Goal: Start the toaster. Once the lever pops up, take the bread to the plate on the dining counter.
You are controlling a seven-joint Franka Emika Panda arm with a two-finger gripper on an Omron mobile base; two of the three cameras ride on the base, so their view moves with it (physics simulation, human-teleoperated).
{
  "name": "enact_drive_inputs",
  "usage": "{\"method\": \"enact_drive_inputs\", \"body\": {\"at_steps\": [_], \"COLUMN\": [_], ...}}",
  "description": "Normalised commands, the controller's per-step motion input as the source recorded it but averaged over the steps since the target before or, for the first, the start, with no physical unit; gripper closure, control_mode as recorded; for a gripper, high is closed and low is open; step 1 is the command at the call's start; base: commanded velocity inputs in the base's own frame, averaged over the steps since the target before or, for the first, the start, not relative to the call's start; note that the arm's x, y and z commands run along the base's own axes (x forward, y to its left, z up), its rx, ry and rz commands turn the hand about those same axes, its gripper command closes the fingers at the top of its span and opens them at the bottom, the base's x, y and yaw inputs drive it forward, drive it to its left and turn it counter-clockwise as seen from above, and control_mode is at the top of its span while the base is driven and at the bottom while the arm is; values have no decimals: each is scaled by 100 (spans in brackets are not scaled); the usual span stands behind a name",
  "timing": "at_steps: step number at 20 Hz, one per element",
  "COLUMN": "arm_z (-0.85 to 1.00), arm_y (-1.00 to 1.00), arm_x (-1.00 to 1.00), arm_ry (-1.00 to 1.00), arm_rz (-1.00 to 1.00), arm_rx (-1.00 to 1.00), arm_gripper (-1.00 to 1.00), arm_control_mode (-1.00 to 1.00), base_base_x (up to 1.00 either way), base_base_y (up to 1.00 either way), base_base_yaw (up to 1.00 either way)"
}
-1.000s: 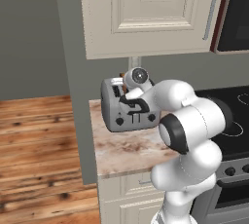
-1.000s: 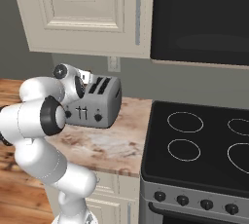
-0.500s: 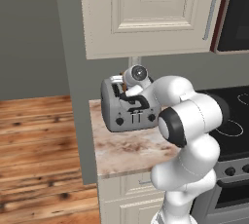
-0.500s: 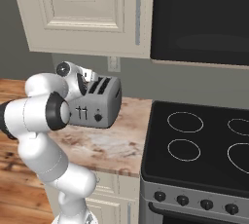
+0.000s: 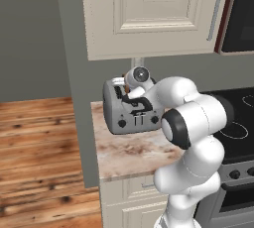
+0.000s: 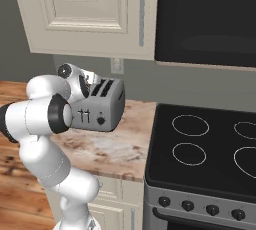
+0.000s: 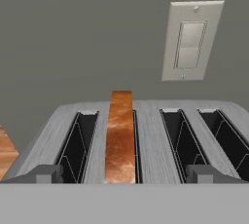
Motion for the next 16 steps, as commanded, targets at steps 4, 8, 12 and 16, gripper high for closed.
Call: {"method": "enact_drive_inputs", "body": {"at_steps": [4, 8, 12, 16], "arm_z": [-1, -1, -3, -3], "arm_y": [0, 0, 0, 0], "arm_x": [0, 0, 0, 0], "arm_ry": [4, 2, 0, 0], "arm_rz": [0, 0, 0, 0], "arm_rx": [0, 0, 0, 0], "arm_gripper": [-100, -100, -100, -100], "arm_control_mode": [-100, -100, -100, -100], "base_base_x": [0, 0, 0, 0], "base_base_y": [0, 0, 0, 0], "base_base_yaw": [0, 0, 0, 0]}}
